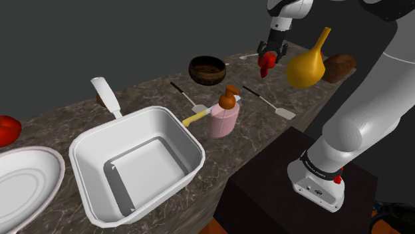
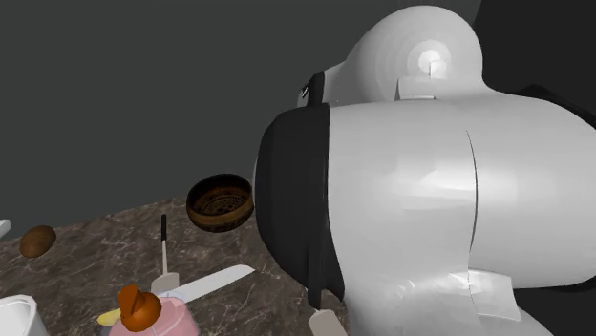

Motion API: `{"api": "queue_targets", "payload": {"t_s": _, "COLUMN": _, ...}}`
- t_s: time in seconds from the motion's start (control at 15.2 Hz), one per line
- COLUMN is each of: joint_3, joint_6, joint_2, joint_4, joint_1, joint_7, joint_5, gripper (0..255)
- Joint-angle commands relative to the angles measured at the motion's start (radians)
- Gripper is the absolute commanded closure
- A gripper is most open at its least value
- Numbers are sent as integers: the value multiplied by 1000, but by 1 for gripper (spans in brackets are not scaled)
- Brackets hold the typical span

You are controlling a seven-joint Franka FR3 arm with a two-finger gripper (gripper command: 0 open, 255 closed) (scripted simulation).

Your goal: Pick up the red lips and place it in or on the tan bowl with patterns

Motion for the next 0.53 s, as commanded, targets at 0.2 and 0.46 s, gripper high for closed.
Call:
{"api": "queue_targets", "payload": {"t_s": 0.2, "joint_3": 2, "joint_6": 66, "joint_2": 13, "joint_4": -54, "joint_1": 1, "joint_7": -3, "joint_5": 8, "gripper": 0}}
{"api": "queue_targets", "payload": {"t_s": 0.46, "joint_3": 2, "joint_6": 74, "joint_2": 15, "joint_4": -59, "joint_1": 1, "joint_7": -3, "joint_5": 8, "gripper": 0}}
